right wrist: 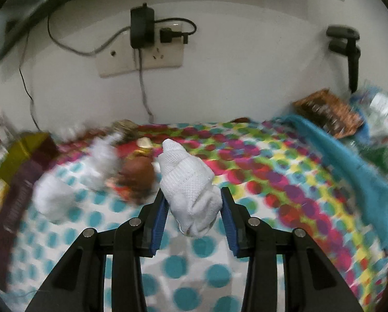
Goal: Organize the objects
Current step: 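Release the left sock into the tray while the right gripper drops its sock there, then move the left gripper to the white knit hat and grasp it, then hold the white hat with the left gripper while the right gripper grasps the figurine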
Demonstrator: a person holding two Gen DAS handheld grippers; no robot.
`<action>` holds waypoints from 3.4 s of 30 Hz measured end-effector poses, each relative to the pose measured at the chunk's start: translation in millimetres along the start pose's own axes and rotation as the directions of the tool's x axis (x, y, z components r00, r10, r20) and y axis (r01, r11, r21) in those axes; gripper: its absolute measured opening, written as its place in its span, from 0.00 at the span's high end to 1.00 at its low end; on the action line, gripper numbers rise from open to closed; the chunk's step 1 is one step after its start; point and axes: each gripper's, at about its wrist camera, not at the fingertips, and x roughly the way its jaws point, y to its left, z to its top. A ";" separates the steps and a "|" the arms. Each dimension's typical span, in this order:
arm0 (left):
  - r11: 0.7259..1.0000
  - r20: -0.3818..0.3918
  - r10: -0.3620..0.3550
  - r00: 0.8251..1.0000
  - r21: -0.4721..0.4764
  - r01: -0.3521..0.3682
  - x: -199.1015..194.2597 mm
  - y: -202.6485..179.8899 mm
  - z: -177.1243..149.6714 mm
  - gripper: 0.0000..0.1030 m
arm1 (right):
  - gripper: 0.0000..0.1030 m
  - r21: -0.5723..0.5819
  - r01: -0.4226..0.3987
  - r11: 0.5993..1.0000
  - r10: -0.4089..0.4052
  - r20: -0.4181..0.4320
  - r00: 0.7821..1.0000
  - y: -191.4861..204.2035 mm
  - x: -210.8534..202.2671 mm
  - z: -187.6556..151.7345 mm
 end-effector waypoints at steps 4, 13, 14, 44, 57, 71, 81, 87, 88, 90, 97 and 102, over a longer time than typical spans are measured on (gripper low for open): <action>0.998 -0.010 -0.007 1.000 -0.058 0.007 -4.0 16.9 -2.0 0.29 | 0.63 -0.026 -0.137 0.990 0.138 0.048 0.989 45.4 -32.1 16.6; 0.996 -0.010 0.012 1.000 -0.094 -0.012 -8.2 37.3 -8.2 0.29 | 0.63 -0.232 -0.430 0.873 0.428 -0.060 0.902 193.7 -66.7 13.6; 0.996 -0.004 0.015 1.000 -0.093 -0.015 -8.8 39.0 -9.0 0.29 | 0.63 -0.242 -0.443 0.863 0.438 -0.076 0.896 204.9 -66.5 10.5; 0.989 -0.006 -0.149 0.989 -0.018 0.149 7.1 -34.2 32.8 0.29 | 0.09 -0.350 -0.286 0.892 0.349 0.131 0.928 177.2 -76.2 -5.0; 0.941 -0.150 -0.314 0.937 0.084 0.329 68.7 -165.8 43.2 0.29 | 0.09 -0.151 -0.050 0.987 0.068 0.115 0.991 19.0 -30.7 -22.6; 0.956 -0.218 -0.237 0.947 0.124 0.268 141.1 -214.6 45.7 0.29 | 0.05 -0.138 -0.058 0.989 0.077 0.134 0.988 15.2 -32.3 -22.3; 0.961 -0.203 -0.203 0.958 0.147 0.234 159.3 -223.8 46.3 0.29 | 0.04 -0.119 -0.075 0.990 0.088 0.105 0.991 11.6 -25.9 -21.7; 0.954 -0.203 -0.229 0.952 0.145 0.261 158.6 -225.2 47.8 0.29 | 0.04 -0.118 -0.075 0.990 0.087 0.100 0.991 12.3 -24.9 -22.3; 0.955 -0.208 -0.231 0.950 0.141 0.263 159.8 -224.8 48.1 0.29 | 0.04 -0.117 -0.075 0.990 0.087 0.097 0.991 12.6 -24.2 -22.5; 0.957 -0.224 -0.227 0.948 0.127 0.260 163.6 -223.2 48.8 0.36 | 0.04 -0.116 -0.073 0.990 0.085 0.096 0.992 13.4 -23.8 -23.0; 0.951 -0.174 -0.253 0.951 0.132 0.278 151.6 -222.3 50.0 0.54 | 0.03 -0.110 -0.070 0.991 0.080 0.089 0.993 12.3 -22.1 -23.5; 0.958 -0.104 -0.232 0.967 0.151 0.246 137.7 -222.3 50.8 0.55 | 0.03 -0.108 -0.074 0.991 0.083 0.082 0.993 10.9 -20.7 -23.9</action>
